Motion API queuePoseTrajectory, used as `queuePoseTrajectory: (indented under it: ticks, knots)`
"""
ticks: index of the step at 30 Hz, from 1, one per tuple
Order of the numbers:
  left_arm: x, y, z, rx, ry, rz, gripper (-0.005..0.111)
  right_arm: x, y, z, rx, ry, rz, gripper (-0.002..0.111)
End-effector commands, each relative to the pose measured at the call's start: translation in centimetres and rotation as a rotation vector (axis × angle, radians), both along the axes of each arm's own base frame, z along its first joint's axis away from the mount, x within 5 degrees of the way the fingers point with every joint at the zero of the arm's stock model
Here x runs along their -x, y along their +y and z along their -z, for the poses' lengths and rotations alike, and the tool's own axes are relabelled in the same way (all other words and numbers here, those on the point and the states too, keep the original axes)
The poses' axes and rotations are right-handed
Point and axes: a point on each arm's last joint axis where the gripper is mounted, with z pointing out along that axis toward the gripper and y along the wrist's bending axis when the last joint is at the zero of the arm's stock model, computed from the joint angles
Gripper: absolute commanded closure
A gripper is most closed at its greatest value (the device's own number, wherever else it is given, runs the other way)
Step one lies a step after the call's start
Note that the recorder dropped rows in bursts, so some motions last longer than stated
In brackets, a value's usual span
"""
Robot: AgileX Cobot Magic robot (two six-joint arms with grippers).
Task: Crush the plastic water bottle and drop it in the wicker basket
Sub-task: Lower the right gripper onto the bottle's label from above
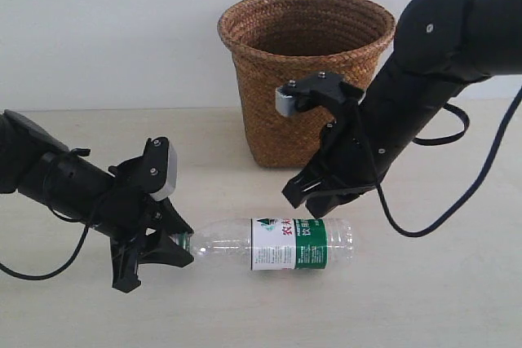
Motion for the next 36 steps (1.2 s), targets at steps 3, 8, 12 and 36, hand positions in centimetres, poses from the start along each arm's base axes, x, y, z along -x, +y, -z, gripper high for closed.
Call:
queuePoseTrajectory:
  ticks: [3, 8, 12, 36]
  knots:
    - [0.0, -0.2, 0.0, 0.01, 0.002, -0.001, 0.103, -1.4, 0.6, 1.6, 0.004, -0.045, 0.056, 0.108]
    - [0.0, -0.2, 0.0, 0.01, 0.002, -0.001, 0.103, -2.2, 0.9, 4.5, 0.032, -0.004, 0.073, 0.108]
    - [0.0, -0.2, 0.0, 0.01, 0.002, -0.001, 0.103, -2.5, 1.1, 7.9, 0.079, 0.077, 0.071, 0.108]
    - [-0.7, -0.3, -0.2, 0.037, -0.012, -0.104, 0.103, -1.9, 0.6, 0.5, 0.004, -0.092, 0.064, 0.108]
